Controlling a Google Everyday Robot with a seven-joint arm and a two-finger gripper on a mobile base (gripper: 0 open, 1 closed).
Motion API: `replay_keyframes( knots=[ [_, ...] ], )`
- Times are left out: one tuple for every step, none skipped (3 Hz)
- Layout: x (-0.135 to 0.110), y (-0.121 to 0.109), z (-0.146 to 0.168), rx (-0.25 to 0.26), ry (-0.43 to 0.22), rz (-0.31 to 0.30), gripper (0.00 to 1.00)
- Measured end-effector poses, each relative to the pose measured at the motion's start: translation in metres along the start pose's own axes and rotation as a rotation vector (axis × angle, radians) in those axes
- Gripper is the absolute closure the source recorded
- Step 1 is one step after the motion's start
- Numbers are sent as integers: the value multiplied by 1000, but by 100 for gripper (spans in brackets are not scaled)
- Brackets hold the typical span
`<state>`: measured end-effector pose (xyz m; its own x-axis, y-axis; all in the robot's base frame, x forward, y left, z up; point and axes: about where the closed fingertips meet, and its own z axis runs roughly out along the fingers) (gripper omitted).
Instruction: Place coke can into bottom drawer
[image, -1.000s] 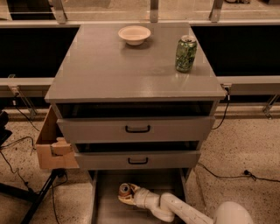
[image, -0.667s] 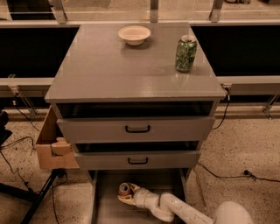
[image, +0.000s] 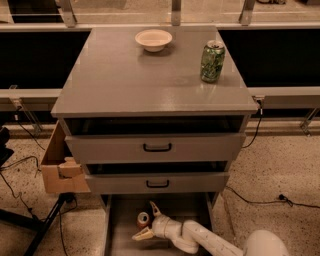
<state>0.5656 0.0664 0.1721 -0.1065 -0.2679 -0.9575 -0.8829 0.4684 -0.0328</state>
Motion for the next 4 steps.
replay_keyframes(
  knots=[
    [0,0,0,0,0,0,0],
    [-4,2,-14,-4,22,-9,0],
    [-7,10,-58,-38,102,-8,0],
    [-10,14,-122,-36,214,-22,0]
  ],
)
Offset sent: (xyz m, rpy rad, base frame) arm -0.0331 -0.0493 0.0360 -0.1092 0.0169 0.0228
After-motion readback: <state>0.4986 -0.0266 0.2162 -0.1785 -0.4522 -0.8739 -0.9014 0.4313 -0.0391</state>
